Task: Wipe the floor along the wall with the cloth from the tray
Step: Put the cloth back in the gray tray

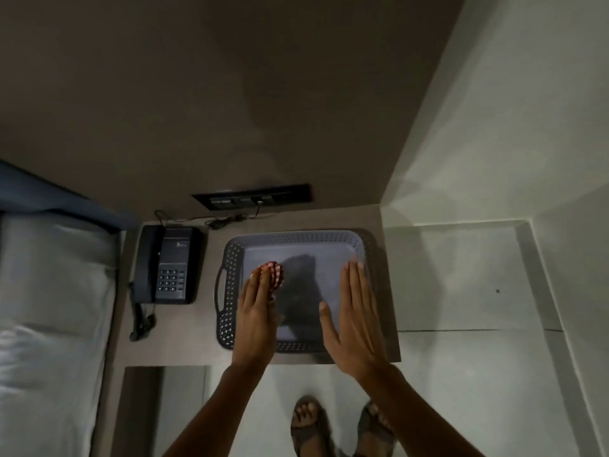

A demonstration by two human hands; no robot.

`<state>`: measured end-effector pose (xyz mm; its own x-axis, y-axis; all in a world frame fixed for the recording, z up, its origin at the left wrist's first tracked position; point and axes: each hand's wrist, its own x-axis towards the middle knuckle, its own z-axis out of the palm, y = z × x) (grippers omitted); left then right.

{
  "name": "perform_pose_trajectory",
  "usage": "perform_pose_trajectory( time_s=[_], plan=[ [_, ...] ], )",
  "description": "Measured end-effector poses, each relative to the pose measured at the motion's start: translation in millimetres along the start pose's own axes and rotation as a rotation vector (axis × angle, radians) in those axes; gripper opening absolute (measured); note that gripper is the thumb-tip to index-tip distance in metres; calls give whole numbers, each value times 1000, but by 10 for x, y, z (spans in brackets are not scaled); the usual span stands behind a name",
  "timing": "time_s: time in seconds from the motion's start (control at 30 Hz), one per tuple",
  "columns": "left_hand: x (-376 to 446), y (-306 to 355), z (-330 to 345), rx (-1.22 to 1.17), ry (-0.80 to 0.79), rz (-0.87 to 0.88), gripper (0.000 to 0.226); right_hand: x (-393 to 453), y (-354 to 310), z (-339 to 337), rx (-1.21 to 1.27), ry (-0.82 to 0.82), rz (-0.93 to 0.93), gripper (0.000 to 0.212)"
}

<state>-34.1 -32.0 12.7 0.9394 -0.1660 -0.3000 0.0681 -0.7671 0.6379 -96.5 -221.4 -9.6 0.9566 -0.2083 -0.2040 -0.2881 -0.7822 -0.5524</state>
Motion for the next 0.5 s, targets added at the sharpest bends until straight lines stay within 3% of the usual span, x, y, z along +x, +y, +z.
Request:
perform_pose_trajectory(
  time_s=[0.13, 0.3, 0.4, 0.5],
  plan=[
    [288, -425, 108, 135, 0, -12, 81, 339, 103, 369, -112, -128, -106, 89],
    [603, -729, 365, 394, -156, 76, 89, 586, 302, 869, -190, -147, -36, 95],
    [642, -886, 512, 465, -237, 33, 101, 588, 374, 1029, -260, -136, -36, 92],
    [641, -995, 568, 540, -268, 39, 94, 562, 372, 1056, -258, -148, -37, 90]
  ],
)
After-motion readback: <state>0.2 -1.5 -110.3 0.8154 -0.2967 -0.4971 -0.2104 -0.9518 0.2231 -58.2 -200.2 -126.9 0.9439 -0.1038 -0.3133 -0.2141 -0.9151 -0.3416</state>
